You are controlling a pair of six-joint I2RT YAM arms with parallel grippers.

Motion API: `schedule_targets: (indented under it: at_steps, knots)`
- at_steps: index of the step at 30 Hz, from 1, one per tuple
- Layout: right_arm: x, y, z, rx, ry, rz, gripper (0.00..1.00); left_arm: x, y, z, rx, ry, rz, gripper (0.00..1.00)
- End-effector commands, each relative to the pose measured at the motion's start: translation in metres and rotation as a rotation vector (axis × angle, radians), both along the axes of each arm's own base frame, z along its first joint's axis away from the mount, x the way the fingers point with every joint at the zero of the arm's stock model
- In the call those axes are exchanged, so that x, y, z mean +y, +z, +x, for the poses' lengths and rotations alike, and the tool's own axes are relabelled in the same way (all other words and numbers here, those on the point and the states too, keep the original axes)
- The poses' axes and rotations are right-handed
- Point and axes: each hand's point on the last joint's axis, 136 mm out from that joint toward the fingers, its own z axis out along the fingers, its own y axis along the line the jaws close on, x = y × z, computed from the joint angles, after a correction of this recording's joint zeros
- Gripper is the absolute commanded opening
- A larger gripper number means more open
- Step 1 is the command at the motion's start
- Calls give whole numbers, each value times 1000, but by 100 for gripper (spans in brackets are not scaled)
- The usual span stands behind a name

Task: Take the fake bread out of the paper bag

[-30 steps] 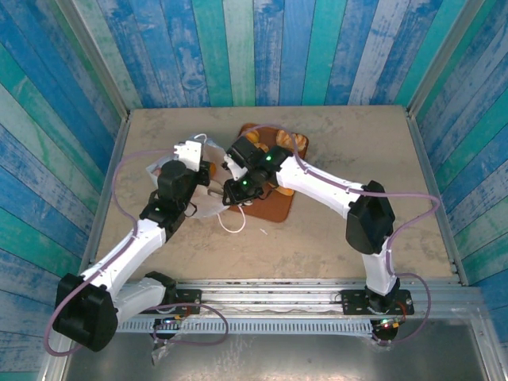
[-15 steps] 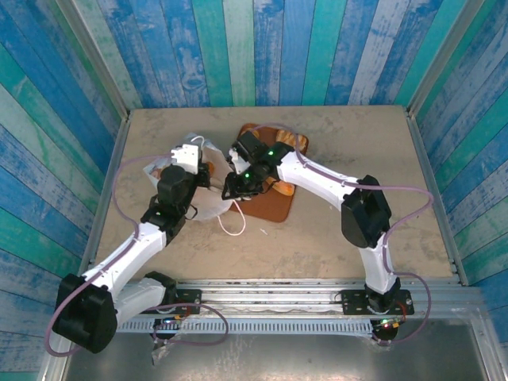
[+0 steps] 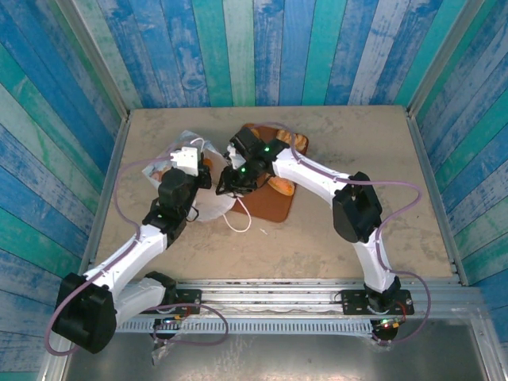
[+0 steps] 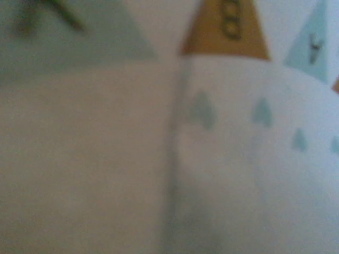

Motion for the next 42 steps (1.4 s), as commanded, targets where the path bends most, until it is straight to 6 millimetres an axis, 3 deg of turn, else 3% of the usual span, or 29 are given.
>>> schedule_targets:
  at_steps: [1,9,12,14,20,31,42]
  knots:
    - [13,5,5,6,9,47,46,-5,30,-6,-92,-37,-78,0]
    - [19,-3,11,17,2,45,45,-6,32,-10,-99,-46,-92,0]
    - [20,-5,13,14,4,45,34,-6,32,-10,-95,-44,-92,0]
    - [19,-4,13,9,9,44,19,-5,31,-10,-90,-41,-93,0]
    - [16,7,9,-29,25,51,15,-4,27,-6,-69,-23,-99,0]
    - [-13,44,-4,-174,33,30,3,21,14,5,15,146,-79,0]
    - [-46,68,-17,-285,34,-27,2,36,16,16,59,259,-44,0]
